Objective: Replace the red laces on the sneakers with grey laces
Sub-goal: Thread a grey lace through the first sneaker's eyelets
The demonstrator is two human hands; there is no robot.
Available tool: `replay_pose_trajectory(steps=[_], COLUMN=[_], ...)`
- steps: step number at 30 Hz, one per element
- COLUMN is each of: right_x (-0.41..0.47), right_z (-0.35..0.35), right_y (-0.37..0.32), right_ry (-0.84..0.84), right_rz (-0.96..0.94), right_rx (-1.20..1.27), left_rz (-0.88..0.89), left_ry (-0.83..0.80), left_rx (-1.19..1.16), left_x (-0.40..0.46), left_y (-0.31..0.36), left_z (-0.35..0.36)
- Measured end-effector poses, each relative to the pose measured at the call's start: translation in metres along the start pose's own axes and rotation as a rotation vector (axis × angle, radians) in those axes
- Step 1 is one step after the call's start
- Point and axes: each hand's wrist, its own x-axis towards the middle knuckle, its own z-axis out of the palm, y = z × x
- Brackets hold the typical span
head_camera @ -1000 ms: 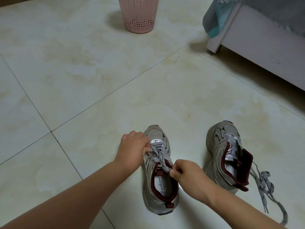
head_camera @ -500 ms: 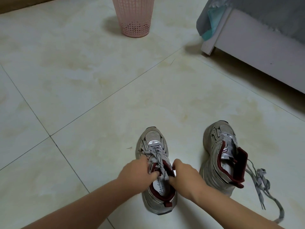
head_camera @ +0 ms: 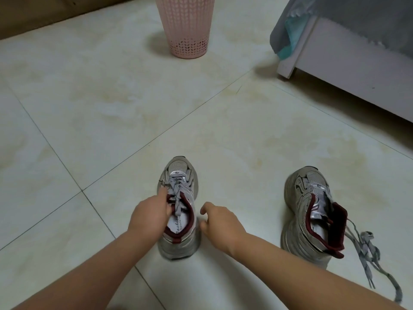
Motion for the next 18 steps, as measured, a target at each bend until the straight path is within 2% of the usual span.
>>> replay_pose_trajectory(steps=[4, 7, 10, 13, 18], right_x=[-0.006, -0.017, -0.033, -0.052, -0.102], right_z=[0.002, -0.005, -0.019, -0.038, -0.08], right_y=[0.01, 0.024, 0.035, 0.043, 0.071], right_ry=[-0.061, -0.075, -0.082, -0.078, -0.053], right_rz=[0.027, 0.064, 0.115, 0.149, 0.202], right_rx=[-0.014, -0.032, -0.01, -0.012, -0.012], left_rz=[0.034, -0.017, -0.077, 0.01, 0.311], left_ry=[-0.051, -0.084, 0.007, 0.076, -0.119], left_rx=[0.069, 0.083, 0.14, 0.072, -0.058], left_x=[0.004, 0.004, -0.001, -0.01, -0.036], left_y=[-0.01, -0.006, 0.012, 0.045, 0.114], left_z=[-0.002, -0.01, -0.026, -0.039, -0.03])
